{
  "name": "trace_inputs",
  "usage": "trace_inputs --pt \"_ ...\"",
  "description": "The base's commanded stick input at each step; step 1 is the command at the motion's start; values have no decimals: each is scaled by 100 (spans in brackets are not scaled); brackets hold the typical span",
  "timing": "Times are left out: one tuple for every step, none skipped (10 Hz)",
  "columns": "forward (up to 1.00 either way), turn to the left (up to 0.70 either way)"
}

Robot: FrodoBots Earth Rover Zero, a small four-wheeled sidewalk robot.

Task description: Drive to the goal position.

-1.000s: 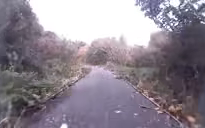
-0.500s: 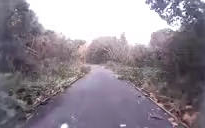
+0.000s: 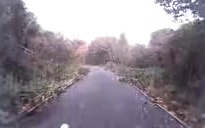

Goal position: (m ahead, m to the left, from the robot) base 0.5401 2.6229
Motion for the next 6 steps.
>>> trace_inputs --pt "70 0" --pt "70 0" --pt "70 0" --pt "70 0" --pt "70 0" --pt "70 0"
